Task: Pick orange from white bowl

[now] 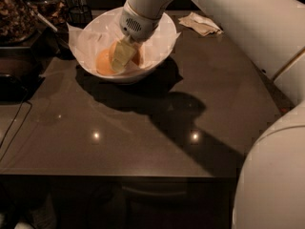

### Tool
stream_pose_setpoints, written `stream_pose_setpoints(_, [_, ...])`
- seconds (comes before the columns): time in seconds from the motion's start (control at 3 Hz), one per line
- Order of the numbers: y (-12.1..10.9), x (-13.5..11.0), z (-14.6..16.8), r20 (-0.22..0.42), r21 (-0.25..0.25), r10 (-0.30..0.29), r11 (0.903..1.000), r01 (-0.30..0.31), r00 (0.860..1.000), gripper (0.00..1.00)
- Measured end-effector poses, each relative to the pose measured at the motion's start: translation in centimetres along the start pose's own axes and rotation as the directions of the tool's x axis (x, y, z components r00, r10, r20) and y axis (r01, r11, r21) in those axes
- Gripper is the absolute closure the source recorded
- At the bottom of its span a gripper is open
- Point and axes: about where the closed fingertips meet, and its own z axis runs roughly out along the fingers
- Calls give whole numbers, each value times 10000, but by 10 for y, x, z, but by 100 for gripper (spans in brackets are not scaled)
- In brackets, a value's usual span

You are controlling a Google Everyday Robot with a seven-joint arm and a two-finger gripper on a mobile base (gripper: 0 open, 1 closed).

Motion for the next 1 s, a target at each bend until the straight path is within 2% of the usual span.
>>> stream_pose_setpoints(0.33, [13,-8,-12,99,-173,90,9998,-88,9999,100])
stream_pose_setpoints(0.67, [35,-17,-41,202,-53,158,9999,-157,9997,100])
stream_pose_setpoints(1.0, [35,-17,-42,208,-53,155,9999,-154,9997,100])
